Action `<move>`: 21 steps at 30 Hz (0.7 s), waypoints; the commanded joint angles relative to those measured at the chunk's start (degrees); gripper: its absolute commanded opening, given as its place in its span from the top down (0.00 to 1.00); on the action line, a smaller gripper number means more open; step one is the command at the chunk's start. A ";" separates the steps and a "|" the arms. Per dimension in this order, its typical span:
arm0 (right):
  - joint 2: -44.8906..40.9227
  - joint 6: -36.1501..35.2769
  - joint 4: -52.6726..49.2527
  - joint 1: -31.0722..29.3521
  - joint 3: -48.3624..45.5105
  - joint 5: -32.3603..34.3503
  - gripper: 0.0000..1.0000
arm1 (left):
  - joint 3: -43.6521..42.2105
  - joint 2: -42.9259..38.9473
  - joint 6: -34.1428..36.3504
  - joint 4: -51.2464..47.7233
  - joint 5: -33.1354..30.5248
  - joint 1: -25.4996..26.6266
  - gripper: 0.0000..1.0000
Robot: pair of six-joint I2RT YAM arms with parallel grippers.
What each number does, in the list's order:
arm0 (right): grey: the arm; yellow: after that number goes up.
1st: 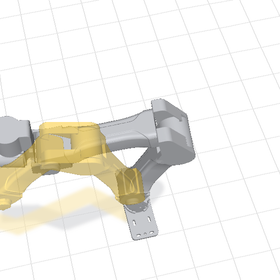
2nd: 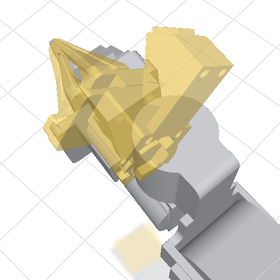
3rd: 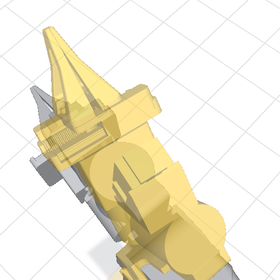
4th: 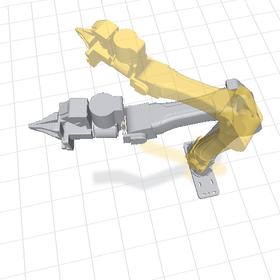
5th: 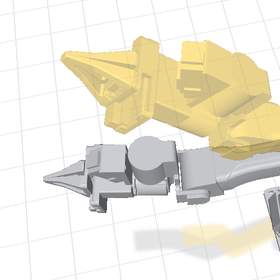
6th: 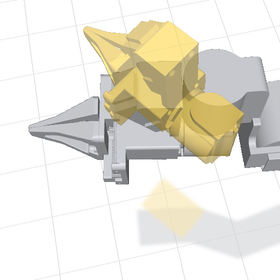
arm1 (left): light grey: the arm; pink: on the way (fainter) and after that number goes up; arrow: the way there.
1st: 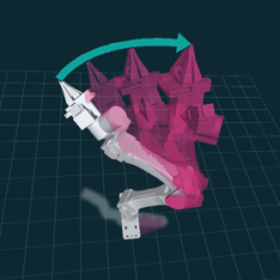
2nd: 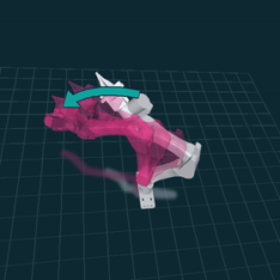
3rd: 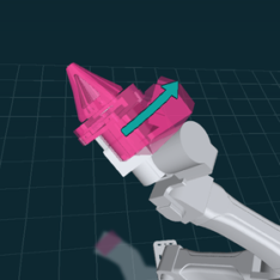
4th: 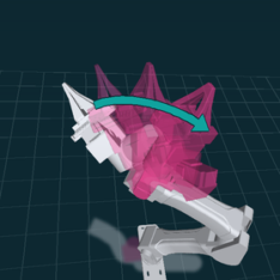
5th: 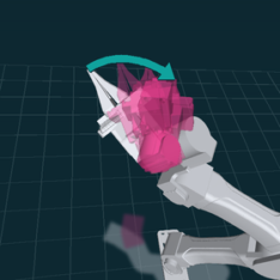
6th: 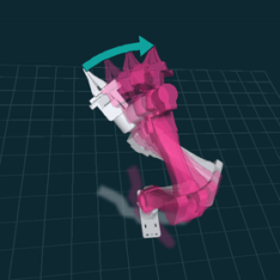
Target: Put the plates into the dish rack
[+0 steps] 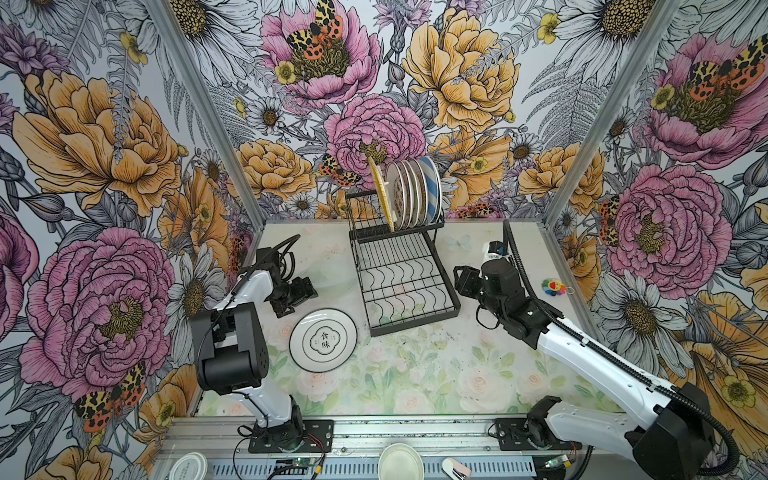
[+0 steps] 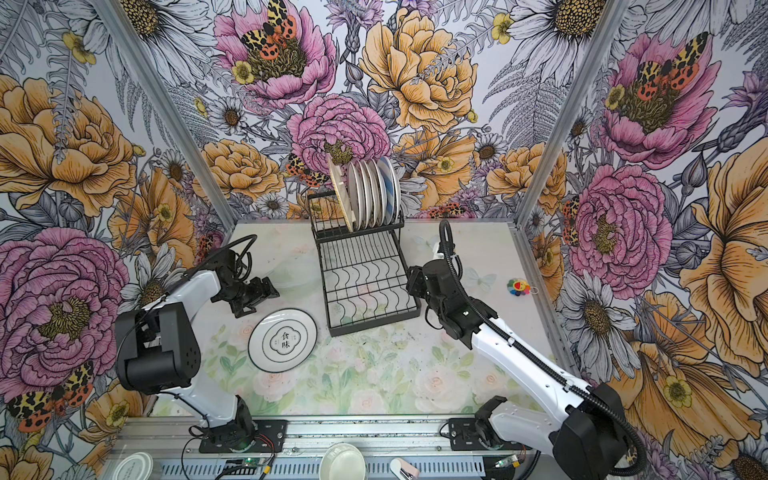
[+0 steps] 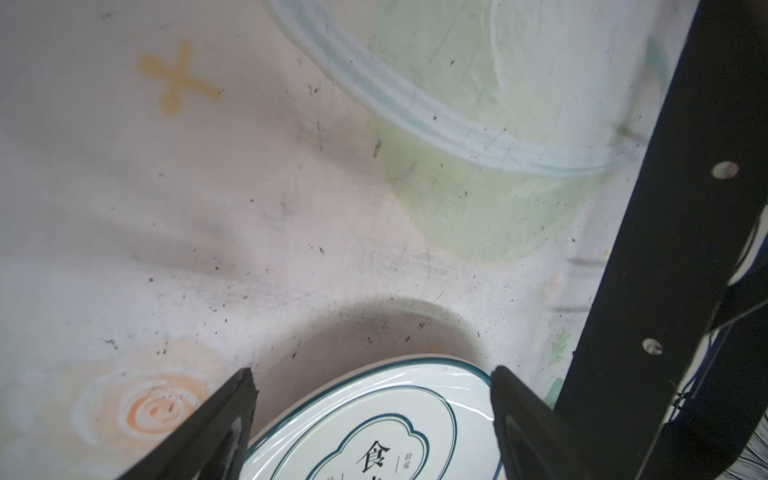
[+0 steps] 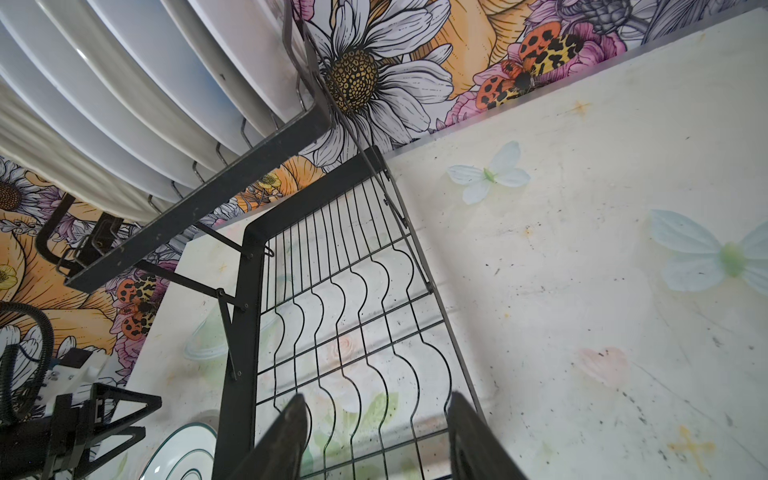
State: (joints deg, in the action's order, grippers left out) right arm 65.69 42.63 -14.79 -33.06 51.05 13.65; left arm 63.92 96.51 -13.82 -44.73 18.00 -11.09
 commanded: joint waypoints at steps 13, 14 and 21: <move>-2.50 0.74 0.02 -0.65 -0.39 0.85 0.45 | 2.83 9.44 0.75 2.40 4.17 6.09 0.14; -2.55 0.65 0.04 -0.63 -0.36 0.90 0.45 | 2.48 9.12 0.85 2.06 4.34 6.31 0.14; -2.19 0.52 0.05 -0.78 -0.25 0.50 0.45 | -3.33 4.06 0.26 0.75 4.60 8.19 0.15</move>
State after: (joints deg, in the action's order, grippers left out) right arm 64.25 42.65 -14.79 -33.41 51.03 13.65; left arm 63.51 102.48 -13.56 -42.11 21.58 -3.81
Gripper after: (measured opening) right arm 0.550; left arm 0.852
